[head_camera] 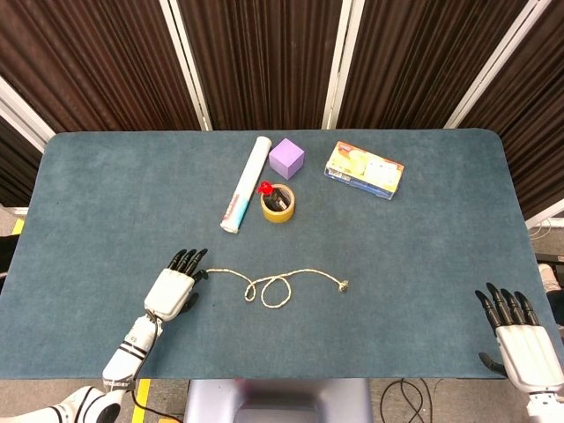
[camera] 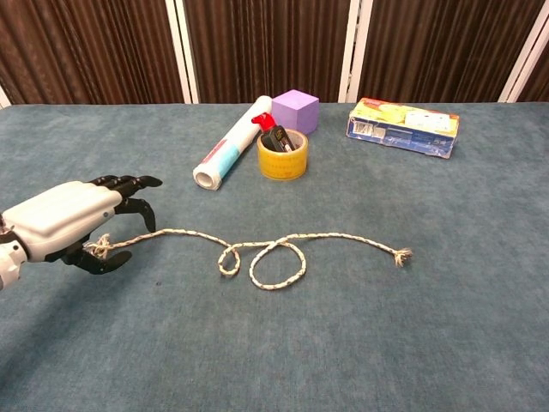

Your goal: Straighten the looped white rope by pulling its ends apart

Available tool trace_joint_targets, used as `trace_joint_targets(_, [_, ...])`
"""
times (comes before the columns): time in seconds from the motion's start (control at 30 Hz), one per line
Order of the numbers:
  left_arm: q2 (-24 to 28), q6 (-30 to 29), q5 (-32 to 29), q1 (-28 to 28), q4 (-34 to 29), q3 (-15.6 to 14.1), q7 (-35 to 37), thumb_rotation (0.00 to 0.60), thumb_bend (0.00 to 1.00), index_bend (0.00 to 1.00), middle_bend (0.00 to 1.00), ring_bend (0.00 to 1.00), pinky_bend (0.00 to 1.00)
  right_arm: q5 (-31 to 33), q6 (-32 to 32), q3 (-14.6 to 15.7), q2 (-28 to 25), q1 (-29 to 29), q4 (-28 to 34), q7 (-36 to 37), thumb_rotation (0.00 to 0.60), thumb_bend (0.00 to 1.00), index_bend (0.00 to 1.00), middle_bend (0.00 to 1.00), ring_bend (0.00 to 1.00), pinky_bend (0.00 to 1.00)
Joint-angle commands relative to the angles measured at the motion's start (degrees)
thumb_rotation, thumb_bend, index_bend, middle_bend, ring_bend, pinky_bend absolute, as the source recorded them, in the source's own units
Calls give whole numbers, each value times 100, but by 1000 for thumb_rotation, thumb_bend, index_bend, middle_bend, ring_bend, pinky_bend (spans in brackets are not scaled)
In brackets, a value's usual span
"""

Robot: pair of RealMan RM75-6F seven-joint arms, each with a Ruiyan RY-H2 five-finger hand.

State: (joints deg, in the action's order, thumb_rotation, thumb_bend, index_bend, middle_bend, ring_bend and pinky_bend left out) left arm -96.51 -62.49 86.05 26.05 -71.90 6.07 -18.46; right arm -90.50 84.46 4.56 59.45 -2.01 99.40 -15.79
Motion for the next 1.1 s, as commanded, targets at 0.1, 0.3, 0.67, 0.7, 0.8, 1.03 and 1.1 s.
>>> trace_joint_targets(0.1, [-182, -309, -133, -41, 285, 47, -283, 600, 422, 415, 14, 0, 96, 7, -26, -4, -7, 4, 1, 3, 600, 253, 0, 0, 0, 0])
trace_joint_targets(0.3, [-246, -331, -389, -108, 370, 30, -489, 600, 413, 475, 39, 0, 125, -15, -8, -15, -26, -3, 27, 49, 600, 253, 0, 0, 0, 0])
trace_joint_targets(0.67, [-390, -327, -644, -105, 576, 7, -656, 600, 413, 444, 39, 0, 159, 1, -43, -29, -37, 1, 32, 52, 600, 253, 0, 0, 0, 0])
trace_joint_targets(0.7, [-389, -323, -688, -115, 595, 3, -711, 600, 413, 444, 39, 0, 159, 3, -43, -31, -36, -1, 32, 53, 600, 253, 0, 0, 0, 0])
trace_joint_targets(0.8, [-405, -294, -782, -126, 649, 1, -738, 600, 413, 446, 39, 0, 159, 4, -53, -27, -30, -2, 34, 32, 600, 253, 0, 0, 0, 0])
trace_joint_targets(1.03, [-424, -245, -886, -86, 736, 10, -740, 600, 412, 483, 45, 0, 161, 10, -65, -34, -10, -4, 36, -3, 600, 252, 0, 0, 0, 0])
trace_joint_targets(1.1, [-431, -223, -920, -73, 752, 16, -732, 600, 412, 498, 49, 0, 163, 8, -62, -34, -7, -8, 38, -11, 600, 252, 0, 0, 0, 0])
